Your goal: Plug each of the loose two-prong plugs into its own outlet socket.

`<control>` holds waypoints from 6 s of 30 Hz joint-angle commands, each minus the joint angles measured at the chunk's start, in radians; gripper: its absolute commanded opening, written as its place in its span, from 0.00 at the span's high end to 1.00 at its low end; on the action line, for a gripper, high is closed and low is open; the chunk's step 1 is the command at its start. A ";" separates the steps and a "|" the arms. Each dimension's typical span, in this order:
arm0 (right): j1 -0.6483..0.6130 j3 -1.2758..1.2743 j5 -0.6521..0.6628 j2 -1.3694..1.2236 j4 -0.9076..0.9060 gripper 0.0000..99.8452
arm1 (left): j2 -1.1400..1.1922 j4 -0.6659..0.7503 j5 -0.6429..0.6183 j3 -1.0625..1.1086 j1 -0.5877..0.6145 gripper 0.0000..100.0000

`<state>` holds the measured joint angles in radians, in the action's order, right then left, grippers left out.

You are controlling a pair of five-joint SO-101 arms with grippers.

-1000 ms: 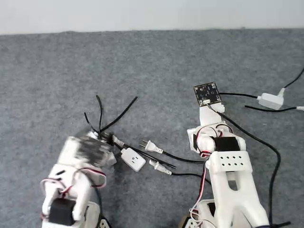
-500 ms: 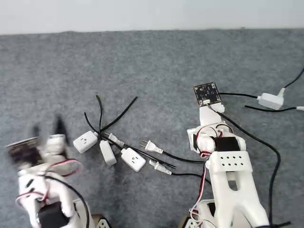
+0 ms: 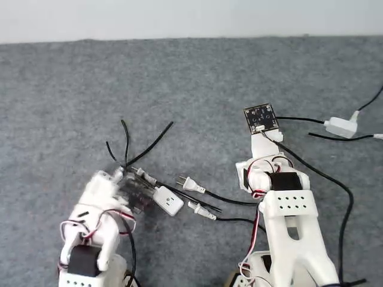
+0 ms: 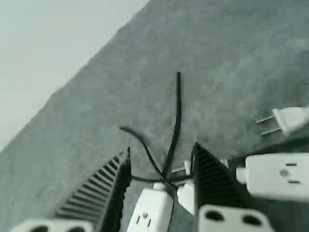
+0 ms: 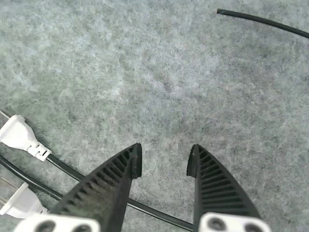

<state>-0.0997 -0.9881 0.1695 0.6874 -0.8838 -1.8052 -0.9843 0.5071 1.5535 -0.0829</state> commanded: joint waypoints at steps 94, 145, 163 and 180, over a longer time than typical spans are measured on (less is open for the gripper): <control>-0.332 0.137 0.390 -0.209 -0.120 0.83 | -0.005 0.203 -0.095 0.093 0.071 0.80; -0.424 -0.083 0.216 -0.283 0.044 0.84 | -0.005 0.224 -0.094 0.111 0.071 0.80; -0.426 0.046 0.219 -0.460 -0.019 0.99 | -0.005 0.224 -0.095 0.111 0.071 0.80; -0.380 0.242 0.288 0.059 -0.470 0.99 | -0.005 0.222 -0.095 0.111 0.071 0.80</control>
<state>-0.4910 -0.8546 0.4273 0.6122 -1.2367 -1.8052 -0.7925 0.4289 1.6763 -0.0031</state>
